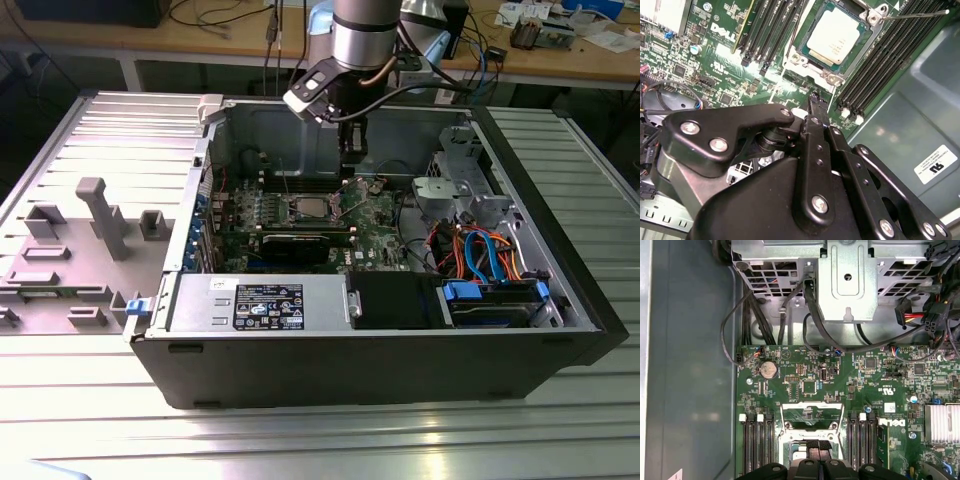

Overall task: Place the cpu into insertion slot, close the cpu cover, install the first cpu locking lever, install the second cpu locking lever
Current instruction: 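Close the cpu cover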

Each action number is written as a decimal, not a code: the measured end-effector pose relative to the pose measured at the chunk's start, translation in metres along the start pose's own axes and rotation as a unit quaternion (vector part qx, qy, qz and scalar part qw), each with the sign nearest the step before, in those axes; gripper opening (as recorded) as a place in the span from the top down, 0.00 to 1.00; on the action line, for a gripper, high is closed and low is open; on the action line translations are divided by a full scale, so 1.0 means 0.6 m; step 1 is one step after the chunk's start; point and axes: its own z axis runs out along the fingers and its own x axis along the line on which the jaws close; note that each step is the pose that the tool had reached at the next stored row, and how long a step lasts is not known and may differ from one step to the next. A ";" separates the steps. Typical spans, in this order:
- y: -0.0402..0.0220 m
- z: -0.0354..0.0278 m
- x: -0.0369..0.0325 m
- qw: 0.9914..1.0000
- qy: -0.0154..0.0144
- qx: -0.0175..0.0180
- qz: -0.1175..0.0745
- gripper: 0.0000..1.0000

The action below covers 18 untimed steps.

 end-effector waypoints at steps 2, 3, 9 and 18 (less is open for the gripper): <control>0.000 0.000 0.000 1.000 0.000 0.000 0.000 0.89; 0.001 0.000 0.000 1.000 0.000 0.000 0.000 0.89; 0.007 0.000 0.000 1.000 0.000 0.000 0.000 0.89; 0.052 0.005 0.000 1.000 0.000 0.000 0.000 0.89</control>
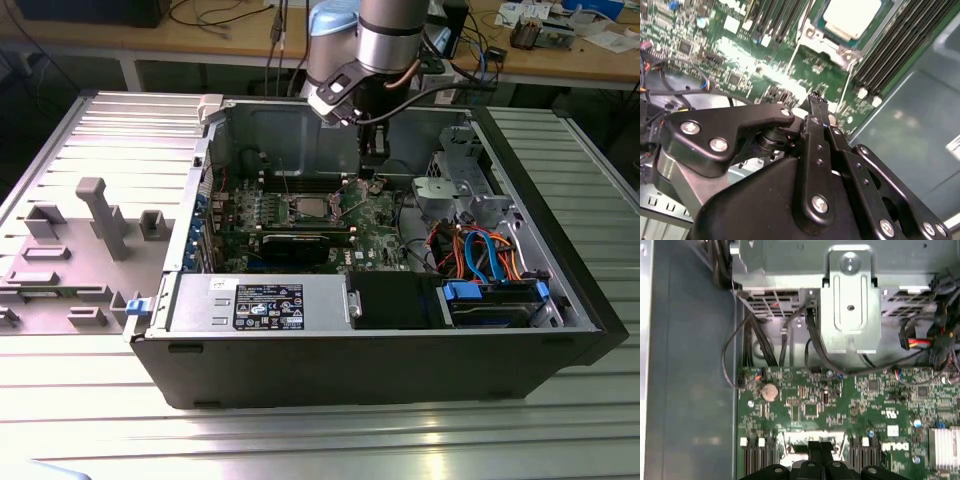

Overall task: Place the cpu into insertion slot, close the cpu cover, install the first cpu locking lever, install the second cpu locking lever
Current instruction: 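Close the cpu cover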

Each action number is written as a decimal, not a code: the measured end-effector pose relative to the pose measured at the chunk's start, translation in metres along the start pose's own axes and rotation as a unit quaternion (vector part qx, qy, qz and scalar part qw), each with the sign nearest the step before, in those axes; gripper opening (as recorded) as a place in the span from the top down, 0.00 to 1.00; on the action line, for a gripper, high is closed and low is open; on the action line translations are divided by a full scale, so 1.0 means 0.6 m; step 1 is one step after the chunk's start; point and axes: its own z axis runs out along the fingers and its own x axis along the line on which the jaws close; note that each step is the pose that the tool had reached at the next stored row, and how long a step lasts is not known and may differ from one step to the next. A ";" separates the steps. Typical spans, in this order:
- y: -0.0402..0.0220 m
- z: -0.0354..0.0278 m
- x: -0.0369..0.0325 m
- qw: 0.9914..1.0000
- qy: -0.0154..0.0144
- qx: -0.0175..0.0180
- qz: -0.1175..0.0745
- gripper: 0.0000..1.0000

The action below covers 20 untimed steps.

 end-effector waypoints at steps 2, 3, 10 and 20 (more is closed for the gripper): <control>0.014 0.003 0.000 1.000 0.000 0.000 0.000 0.89; 0.019 0.004 0.000 1.000 0.000 0.000 0.000 0.89; 0.039 0.019 0.000 1.000 0.000 0.000 0.000 0.89; 0.035 0.046 0.001 1.000 0.001 0.000 0.000 0.89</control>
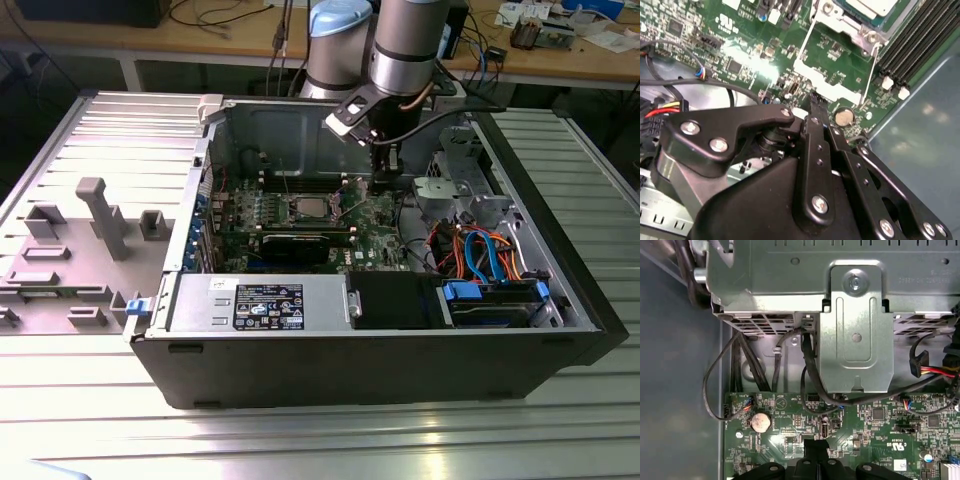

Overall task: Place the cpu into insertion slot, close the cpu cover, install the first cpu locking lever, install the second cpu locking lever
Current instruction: 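Close the cpu cover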

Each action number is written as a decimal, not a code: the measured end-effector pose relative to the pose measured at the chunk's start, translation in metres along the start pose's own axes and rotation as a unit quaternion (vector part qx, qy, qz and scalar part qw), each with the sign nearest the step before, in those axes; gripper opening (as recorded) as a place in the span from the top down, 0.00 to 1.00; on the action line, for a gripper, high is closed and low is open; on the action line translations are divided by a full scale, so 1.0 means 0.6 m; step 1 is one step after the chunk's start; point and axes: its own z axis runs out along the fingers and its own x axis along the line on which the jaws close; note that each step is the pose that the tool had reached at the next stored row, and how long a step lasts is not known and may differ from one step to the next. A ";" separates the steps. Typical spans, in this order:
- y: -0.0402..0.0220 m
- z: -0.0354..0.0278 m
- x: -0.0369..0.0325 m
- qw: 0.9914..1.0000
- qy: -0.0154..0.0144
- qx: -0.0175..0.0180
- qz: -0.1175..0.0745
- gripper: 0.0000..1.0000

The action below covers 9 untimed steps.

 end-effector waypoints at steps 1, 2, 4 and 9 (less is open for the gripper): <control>-0.003 0.000 0.000 1.000 0.000 0.000 0.000 0.89; -0.004 0.000 0.000 1.000 0.000 0.000 0.000 0.89; -0.004 0.000 0.000 1.000 0.000 0.000 0.000 0.89; -0.005 0.000 0.000 1.000 0.000 0.000 0.000 0.89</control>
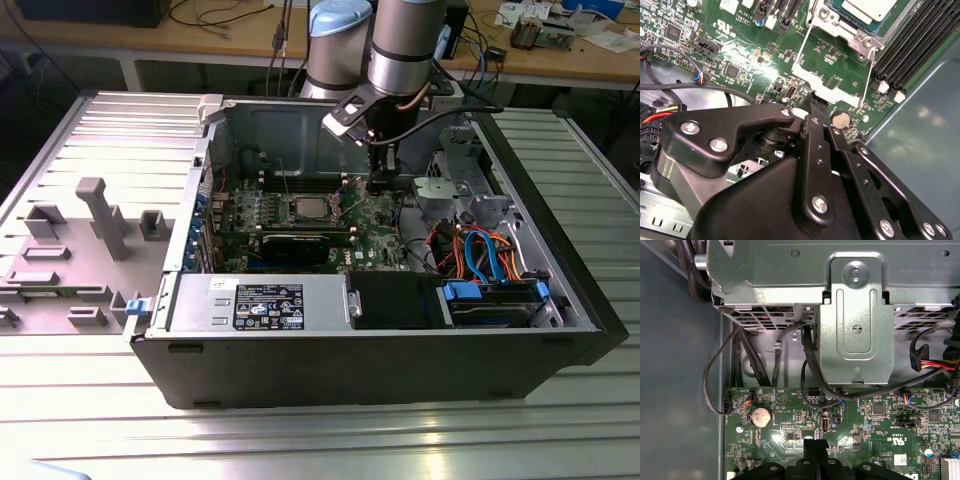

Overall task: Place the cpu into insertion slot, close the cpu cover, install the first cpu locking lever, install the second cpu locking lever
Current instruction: 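Close the cpu cover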

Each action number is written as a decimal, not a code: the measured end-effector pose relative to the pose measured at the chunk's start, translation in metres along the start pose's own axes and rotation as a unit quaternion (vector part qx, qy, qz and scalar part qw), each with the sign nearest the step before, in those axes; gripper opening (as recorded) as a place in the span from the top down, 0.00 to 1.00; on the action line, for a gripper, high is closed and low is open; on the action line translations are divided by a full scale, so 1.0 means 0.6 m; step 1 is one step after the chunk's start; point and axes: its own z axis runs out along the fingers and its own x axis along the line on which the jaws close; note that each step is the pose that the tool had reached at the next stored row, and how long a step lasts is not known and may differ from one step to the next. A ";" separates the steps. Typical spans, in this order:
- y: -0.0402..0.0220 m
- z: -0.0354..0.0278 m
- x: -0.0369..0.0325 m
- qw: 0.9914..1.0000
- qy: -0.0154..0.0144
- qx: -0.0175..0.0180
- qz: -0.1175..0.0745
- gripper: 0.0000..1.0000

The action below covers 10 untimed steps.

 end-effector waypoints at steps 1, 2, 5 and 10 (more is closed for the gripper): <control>-0.001 0.000 0.000 1.000 0.000 0.000 0.000 0.89; -0.001 0.000 0.000 1.000 0.000 0.000 0.000 0.89; -0.004 0.000 0.000 1.000 0.000 0.000 0.000 0.89; -0.011 0.000 0.000 1.000 0.000 0.000 0.000 0.89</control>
